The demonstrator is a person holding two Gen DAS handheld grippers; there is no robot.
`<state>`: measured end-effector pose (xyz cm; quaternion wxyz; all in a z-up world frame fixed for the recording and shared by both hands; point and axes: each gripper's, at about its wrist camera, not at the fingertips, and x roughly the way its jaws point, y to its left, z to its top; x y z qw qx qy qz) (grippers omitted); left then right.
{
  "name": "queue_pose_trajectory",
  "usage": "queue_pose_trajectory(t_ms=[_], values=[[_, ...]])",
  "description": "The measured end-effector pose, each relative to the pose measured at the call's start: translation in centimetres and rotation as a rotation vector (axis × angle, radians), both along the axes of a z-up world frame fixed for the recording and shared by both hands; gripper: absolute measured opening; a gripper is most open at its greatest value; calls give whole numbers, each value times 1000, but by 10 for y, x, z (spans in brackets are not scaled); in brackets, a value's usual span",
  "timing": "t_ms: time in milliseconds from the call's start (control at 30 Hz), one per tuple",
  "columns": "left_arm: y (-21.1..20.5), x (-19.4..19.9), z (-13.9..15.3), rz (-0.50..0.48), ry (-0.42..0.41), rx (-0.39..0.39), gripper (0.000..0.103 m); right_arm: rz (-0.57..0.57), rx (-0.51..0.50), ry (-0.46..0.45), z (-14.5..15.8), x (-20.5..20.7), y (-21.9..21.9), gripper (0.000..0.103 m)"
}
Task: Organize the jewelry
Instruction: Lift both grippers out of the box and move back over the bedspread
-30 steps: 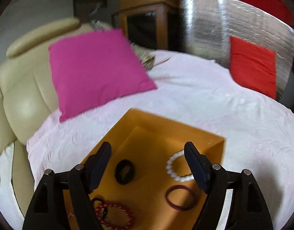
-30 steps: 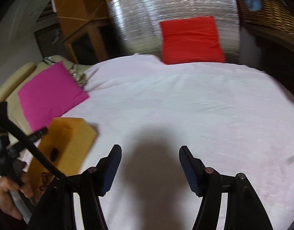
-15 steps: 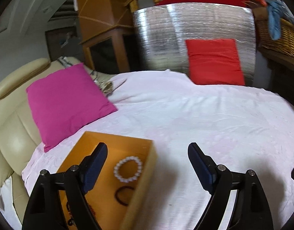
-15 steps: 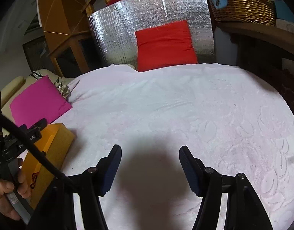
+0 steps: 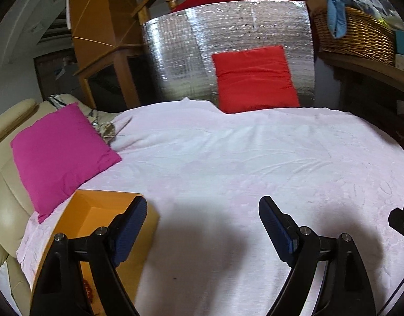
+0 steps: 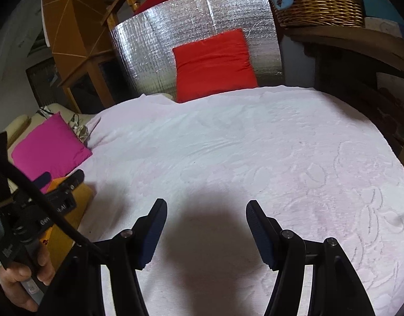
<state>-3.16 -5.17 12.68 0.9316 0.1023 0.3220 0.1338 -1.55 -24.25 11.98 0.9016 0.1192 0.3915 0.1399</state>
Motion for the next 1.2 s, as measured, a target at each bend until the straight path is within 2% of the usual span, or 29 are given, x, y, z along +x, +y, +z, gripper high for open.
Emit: queue_pose_trajectory(t_ms=[633,1200], values=[[-45,3,-10,-114,34,-52,87,-31,2,-25,10,-6,-37,67],[-58,2,-12,-141,41,-30,87,-21,-8,-27,11,-10,-38,67]])
